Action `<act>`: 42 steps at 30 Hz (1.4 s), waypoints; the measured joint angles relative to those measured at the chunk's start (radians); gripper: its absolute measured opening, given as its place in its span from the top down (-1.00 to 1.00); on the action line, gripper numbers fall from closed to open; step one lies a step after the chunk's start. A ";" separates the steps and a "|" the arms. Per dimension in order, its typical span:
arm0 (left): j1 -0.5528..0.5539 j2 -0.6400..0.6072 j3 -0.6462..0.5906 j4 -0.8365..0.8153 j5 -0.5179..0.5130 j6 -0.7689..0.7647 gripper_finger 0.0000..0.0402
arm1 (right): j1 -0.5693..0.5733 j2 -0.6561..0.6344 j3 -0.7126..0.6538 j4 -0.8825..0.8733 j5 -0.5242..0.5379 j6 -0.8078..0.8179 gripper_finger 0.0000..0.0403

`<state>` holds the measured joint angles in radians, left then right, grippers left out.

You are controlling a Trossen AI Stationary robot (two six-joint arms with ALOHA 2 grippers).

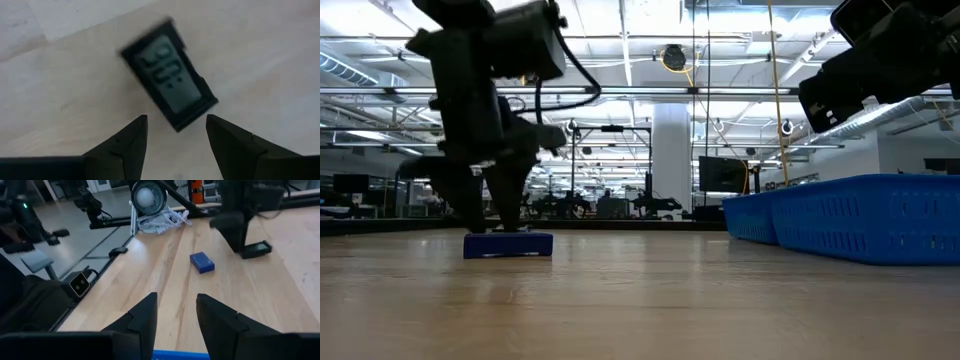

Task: Pick & Place Office items
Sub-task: Put the black digital timer into the bottom blue bin

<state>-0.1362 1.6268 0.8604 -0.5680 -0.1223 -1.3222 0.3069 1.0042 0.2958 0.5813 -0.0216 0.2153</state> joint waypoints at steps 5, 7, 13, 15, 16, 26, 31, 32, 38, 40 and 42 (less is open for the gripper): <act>0.023 0.054 0.005 0.032 0.015 -0.023 -0.05 | 0.000 0.000 0.000 0.007 -0.001 0.000 0.38; 0.028 0.058 0.005 0.036 0.017 -0.009 -0.05 | 0.000 0.000 0.000 0.011 -0.001 0.000 0.38; 0.044 0.045 0.002 0.049 -0.021 0.184 0.00 | 0.000 0.000 0.000 0.012 -0.002 0.000 0.38; 0.049 0.046 0.001 0.062 -0.037 0.237 0.02 | 0.000 0.000 0.000 0.013 -0.002 0.000 0.38; 0.050 0.047 0.001 0.067 -0.049 0.260 0.03 | 0.000 0.000 0.000 0.012 -0.002 0.000 0.38; 0.053 0.049 -0.001 0.151 -0.081 0.747 0.11 | 0.000 0.000 0.000 0.013 -0.002 0.000 0.40; 0.046 0.048 -0.001 0.245 -0.070 0.968 0.18 | 0.000 0.000 0.000 0.012 -0.002 0.000 0.39; 0.043 0.048 -0.001 0.260 -0.070 0.984 0.19 | 0.000 0.000 0.000 0.012 -0.002 0.000 0.39; 0.049 0.039 0.000 0.326 -0.065 1.080 0.27 | 0.000 0.000 0.000 0.012 -0.002 0.000 0.41; 0.053 0.027 0.000 0.333 -0.065 1.131 0.29 | 0.000 0.000 0.000 0.012 -0.002 0.000 0.41; 0.058 0.014 0.002 0.329 -0.080 1.184 0.30 | 0.000 0.000 0.000 0.012 -0.002 0.000 0.41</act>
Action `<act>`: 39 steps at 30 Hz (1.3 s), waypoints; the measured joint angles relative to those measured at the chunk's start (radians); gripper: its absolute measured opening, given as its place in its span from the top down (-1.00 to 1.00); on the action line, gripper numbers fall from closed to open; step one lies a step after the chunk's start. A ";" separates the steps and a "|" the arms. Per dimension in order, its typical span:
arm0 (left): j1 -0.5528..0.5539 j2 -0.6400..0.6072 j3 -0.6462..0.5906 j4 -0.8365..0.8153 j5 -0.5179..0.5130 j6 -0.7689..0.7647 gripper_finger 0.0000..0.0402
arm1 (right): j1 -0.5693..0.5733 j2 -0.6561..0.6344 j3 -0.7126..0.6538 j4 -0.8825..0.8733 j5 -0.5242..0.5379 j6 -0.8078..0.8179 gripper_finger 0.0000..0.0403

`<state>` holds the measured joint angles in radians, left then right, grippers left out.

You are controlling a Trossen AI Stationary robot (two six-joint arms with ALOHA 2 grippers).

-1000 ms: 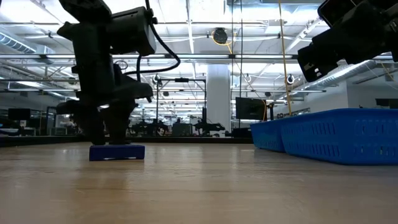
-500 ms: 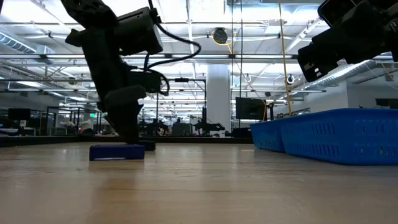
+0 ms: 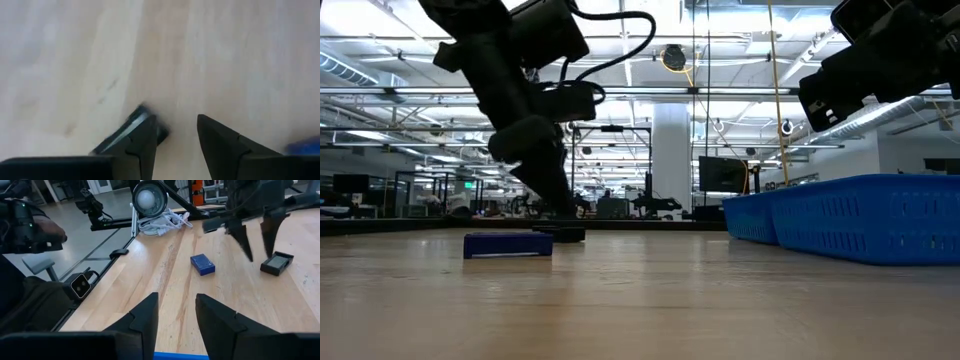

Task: Pick & Place Office items
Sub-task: Put the black digital timer into the bottom blue bin

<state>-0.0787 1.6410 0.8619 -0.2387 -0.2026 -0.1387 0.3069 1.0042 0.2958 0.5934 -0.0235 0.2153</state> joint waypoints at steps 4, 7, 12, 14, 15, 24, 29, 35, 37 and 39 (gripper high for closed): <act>0.019 -0.010 0.000 -0.026 -0.081 -0.054 0.23 | 0.000 0.000 0.000 -0.008 0.000 0.000 0.42; 0.065 -0.006 -0.001 -0.049 -0.001 -0.126 0.08 | 0.000 0.000 0.000 -0.009 0.000 0.000 0.42; 0.123 -0.002 0.000 -0.080 -0.030 -0.124 -0.24 | 0.000 0.000 0.000 -0.008 0.000 0.000 0.42; 0.134 -0.002 0.000 -0.083 -0.040 -0.004 -0.35 | 0.000 0.000 0.000 -0.008 0.000 -0.001 0.42; 0.137 -0.002 0.000 -0.084 -0.032 0.067 -0.39 | 0.000 0.000 0.000 -0.008 0.000 -0.004 0.42; 0.175 -0.002 0.000 -0.086 0.123 0.388 -0.48 | 0.000 0.000 0.000 -0.008 -0.003 -0.019 0.42; 0.193 0.011 0.000 -0.085 0.148 0.393 -0.40 | 0.000 0.000 0.000 -0.008 -0.004 -0.019 0.42; 0.204 0.081 0.002 -0.053 0.210 0.392 -0.30 | 0.000 0.000 0.000 -0.007 -0.004 -0.019 0.42; 0.205 0.095 0.003 -0.034 0.207 0.387 -0.27 | 0.000 0.000 0.000 -0.004 -0.004 -0.019 0.42; 0.204 0.107 0.003 -0.019 0.205 0.372 -0.24 | 0.000 0.000 0.000 0.000 -0.004 -0.019 0.42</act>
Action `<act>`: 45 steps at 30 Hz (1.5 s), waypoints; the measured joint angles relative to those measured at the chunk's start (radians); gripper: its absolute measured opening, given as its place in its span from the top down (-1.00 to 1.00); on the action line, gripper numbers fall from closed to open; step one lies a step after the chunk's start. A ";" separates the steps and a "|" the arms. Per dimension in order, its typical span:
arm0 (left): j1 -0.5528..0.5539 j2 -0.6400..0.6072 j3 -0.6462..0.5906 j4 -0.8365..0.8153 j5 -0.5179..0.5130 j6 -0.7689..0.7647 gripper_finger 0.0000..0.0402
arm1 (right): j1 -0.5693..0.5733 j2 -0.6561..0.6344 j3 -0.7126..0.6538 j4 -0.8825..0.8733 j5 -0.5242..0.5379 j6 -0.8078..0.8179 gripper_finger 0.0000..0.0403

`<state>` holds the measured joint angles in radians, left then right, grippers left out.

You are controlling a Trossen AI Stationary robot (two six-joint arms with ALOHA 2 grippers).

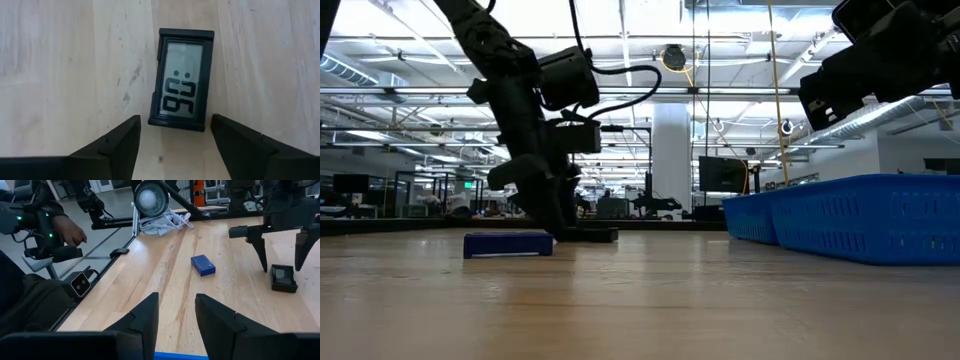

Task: Pick & Place Office items
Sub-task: Put the black digital timer into the bottom blue bin

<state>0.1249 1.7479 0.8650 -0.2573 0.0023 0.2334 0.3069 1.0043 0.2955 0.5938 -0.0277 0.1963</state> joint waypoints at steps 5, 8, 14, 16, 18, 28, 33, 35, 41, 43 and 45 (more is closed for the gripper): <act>-0.004 0.009 -0.002 0.030 0.004 -0.024 -0.15 | 0.000 0.000 0.000 0.000 0.000 0.000 0.42; -0.004 0.011 -0.003 0.055 0.018 -0.069 -0.10 | 0.000 0.000 0.000 0.000 0.000 0.000 0.42; -0.006 0.012 -0.004 0.090 0.025 -0.085 -0.02 | 0.000 0.000 0.000 0.000 0.000 0.000 0.42; -0.006 0.012 -0.004 0.092 0.023 -0.073 0.02 | 0.000 0.000 0.000 0.000 0.000 0.000 0.42; -0.006 0.012 -0.004 0.094 0.022 -0.075 0.06 | 0.000 0.000 0.000 0.000 0.000 0.000 0.42; -0.084 -0.017 -0.007 0.109 -0.187 -0.099 0.24 | 0.000 0.000 0.000 0.016 0.037 0.000 0.42; -0.206 -0.081 -0.005 0.186 -0.432 -0.021 0.24 | 0.000 0.005 0.000 0.064 0.172 0.017 0.42; -0.253 -0.092 -0.005 0.208 -0.504 0.007 0.24 | 0.000 0.012 0.000 0.087 0.218 0.043 0.42; -0.344 -0.101 0.051 0.264 -0.663 0.063 0.24 | -0.022 0.097 0.003 0.227 0.266 0.057 0.42; -0.358 -0.095 0.085 0.262 -0.672 0.075 0.24 | -0.040 0.150 0.020 0.266 0.266 0.057 0.40; -0.366 -0.094 0.117 0.261 -0.678 0.094 0.24 | -0.057 0.206 0.044 0.296 0.267 0.057 0.36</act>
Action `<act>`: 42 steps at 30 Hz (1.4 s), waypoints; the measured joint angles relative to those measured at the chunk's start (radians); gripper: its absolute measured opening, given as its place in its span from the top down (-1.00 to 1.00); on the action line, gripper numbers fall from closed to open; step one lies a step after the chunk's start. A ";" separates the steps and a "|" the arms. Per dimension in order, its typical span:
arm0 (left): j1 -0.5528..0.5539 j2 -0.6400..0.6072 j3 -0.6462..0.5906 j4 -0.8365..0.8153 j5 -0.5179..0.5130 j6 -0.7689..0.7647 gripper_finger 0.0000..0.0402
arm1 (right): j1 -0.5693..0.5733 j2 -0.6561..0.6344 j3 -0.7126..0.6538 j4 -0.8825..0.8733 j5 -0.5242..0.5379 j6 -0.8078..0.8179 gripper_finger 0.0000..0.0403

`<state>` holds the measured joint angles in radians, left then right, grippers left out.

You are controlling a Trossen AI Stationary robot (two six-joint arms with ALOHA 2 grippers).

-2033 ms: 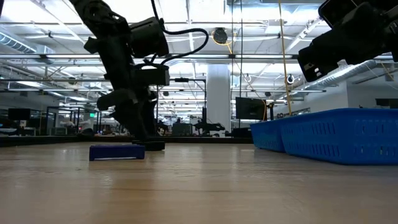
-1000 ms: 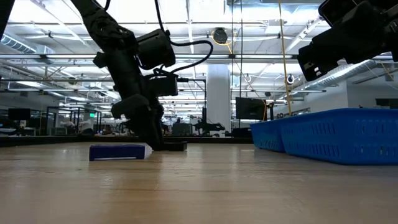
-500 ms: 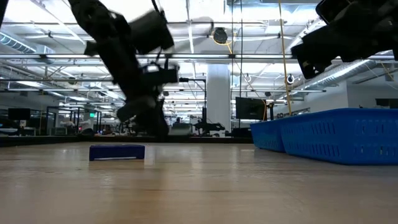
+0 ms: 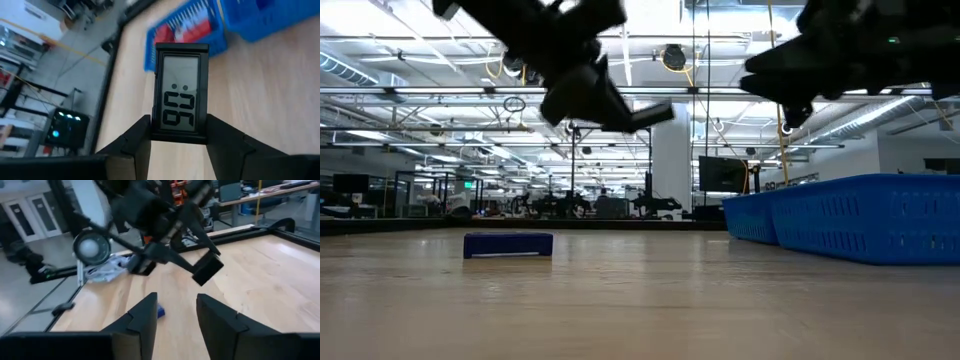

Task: Pick & Place Office items
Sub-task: Put the black digital timer into the bottom blue bin

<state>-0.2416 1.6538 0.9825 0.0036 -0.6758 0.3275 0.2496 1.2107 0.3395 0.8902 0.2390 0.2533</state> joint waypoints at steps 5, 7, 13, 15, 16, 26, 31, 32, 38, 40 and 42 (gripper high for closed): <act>-0.017 0.005 0.057 -0.001 -0.028 0.062 0.24 | -0.057 0.140 0.070 0.097 -0.002 0.066 0.18; -0.024 0.005 0.067 0.000 -0.032 0.072 0.24 | -0.078 0.180 0.092 0.122 -0.004 0.112 0.09; -0.040 0.005 0.071 -0.001 -0.059 0.084 0.24 | -0.110 0.275 0.152 0.161 -0.100 0.238 -0.09; -0.042 0.005 0.071 -0.001 -0.059 0.083 0.24 | -0.115 0.307 0.176 0.161 -0.110 0.259 -0.11; -0.042 0.005 0.071 0.000 -0.059 0.082 0.24 | -0.115 0.319 0.186 0.161 -0.110 0.261 -0.11; -0.042 0.010 0.071 -0.002 -0.050 0.060 0.24 | -0.116 0.359 0.233 0.161 -0.109 0.257 0.08; -0.042 0.010 0.071 0.000 -0.051 0.060 0.20 | -0.116 0.359 0.233 0.164 -0.109 0.256 0.35; -0.042 0.010 0.072 -0.001 -0.051 0.060 0.20 | -0.116 0.359 0.232 0.162 -0.108 0.258 0.41; -0.042 0.010 0.072 -0.010 -0.067 0.044 0.23 | -0.117 0.359 0.232 0.155 -0.101 0.277 0.62; -0.045 0.010 0.071 -0.009 -0.065 0.021 0.18 | -0.117 0.359 0.232 0.154 -0.104 0.274 0.62; -0.050 0.010 0.071 -0.004 -0.053 -0.032 0.10 | -0.116 0.359 0.232 0.152 -0.112 0.254 0.63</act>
<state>-0.2920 1.6634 1.0538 -0.0006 -0.7290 0.2958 0.1333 1.5700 0.5713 1.0427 0.1269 0.5074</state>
